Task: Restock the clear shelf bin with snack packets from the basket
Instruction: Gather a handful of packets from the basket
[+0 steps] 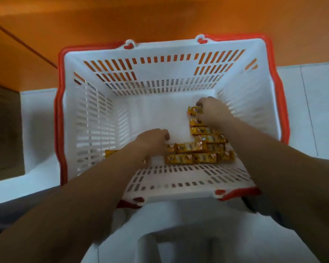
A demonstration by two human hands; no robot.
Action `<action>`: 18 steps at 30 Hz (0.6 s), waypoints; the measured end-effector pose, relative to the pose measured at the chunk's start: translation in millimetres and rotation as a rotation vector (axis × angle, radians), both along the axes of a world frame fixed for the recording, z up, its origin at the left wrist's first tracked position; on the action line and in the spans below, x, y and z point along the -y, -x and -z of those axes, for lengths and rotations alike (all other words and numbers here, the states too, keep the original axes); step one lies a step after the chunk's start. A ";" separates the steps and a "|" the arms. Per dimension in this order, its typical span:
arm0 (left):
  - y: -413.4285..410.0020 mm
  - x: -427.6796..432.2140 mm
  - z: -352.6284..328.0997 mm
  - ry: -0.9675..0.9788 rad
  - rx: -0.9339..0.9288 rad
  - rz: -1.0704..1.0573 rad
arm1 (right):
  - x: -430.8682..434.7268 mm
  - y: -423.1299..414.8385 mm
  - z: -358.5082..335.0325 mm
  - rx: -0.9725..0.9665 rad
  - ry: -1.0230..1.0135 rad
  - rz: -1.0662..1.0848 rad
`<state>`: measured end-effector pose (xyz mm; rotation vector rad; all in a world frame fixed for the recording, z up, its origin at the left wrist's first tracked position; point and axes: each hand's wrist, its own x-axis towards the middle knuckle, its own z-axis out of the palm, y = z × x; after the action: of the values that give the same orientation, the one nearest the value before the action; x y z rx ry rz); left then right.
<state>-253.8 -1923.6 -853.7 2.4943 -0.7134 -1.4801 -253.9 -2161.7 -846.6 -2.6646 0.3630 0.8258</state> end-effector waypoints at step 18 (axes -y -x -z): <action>11.5 5.2 -1.8 0.178 -0.352 -0.224 | 2.2 4.2 -14.1 -0.229 -0.120 -0.053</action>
<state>-265.3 -1928.8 -851.9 2.0329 -0.4629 -1.6295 -258.1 -2163.9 -832.4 -2.4847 0.2879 1.1363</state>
